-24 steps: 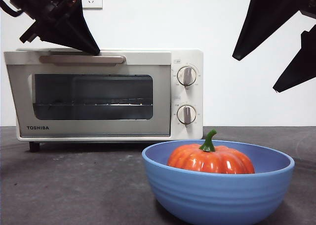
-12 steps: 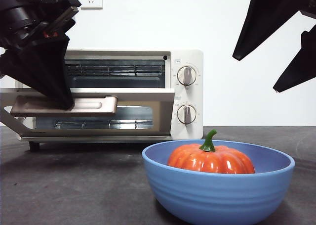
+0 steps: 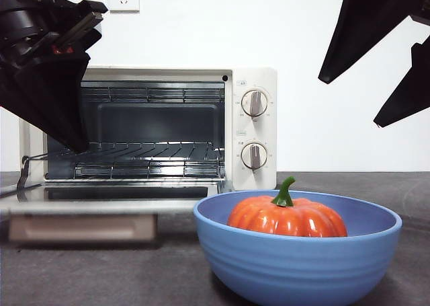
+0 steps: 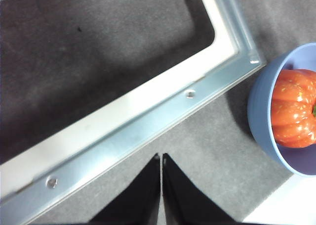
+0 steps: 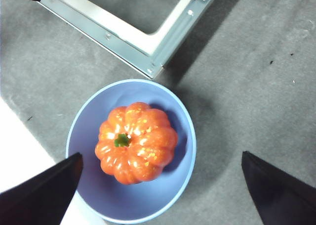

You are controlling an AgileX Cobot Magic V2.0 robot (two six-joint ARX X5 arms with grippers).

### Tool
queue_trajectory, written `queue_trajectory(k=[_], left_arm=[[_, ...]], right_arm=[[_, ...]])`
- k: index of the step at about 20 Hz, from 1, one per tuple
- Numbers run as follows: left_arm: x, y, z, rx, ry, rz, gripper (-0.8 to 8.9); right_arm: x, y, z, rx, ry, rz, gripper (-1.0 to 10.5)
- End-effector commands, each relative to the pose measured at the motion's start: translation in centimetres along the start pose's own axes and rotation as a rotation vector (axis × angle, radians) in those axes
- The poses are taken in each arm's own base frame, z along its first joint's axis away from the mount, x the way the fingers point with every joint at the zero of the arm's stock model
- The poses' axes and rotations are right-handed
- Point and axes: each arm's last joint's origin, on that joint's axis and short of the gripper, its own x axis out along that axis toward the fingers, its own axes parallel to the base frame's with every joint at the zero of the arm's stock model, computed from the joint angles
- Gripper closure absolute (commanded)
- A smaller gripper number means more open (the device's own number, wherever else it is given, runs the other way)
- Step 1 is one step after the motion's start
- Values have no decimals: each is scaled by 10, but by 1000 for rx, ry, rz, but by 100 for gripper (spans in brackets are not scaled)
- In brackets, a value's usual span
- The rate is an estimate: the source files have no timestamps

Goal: Place pumpkin in the steamer

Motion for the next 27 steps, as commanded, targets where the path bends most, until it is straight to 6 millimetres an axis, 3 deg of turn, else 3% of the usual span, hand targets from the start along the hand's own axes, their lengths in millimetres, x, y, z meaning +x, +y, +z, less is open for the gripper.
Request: queue_trajectory(k=[1,4,8,12,15,21,27], left_arm=[[0,-2,6,12,-24,-3,798],[-7,-4,6,31,-63,-5,798],[-44,-15,-1,89,-221,5,798],[-92,-26,-25,130,-416,24,798],[-113,-30,-52,137,-510,25,799],[-115,-27,-100,110,-512,28,799],[-117,-28,-112,104,-496,28,799]], right_arm=[[1,1,1,6,11,5,442],[1,1,-1,23,32,1,443],[1,0,-2,51,42,-13,511],[4,-3,-3,87,61,-64,515],[14,-6,-2,105,104,-68,521],[38,-15,1,130,178,-78,599],[54,-21,2,141,218,-89,659]])
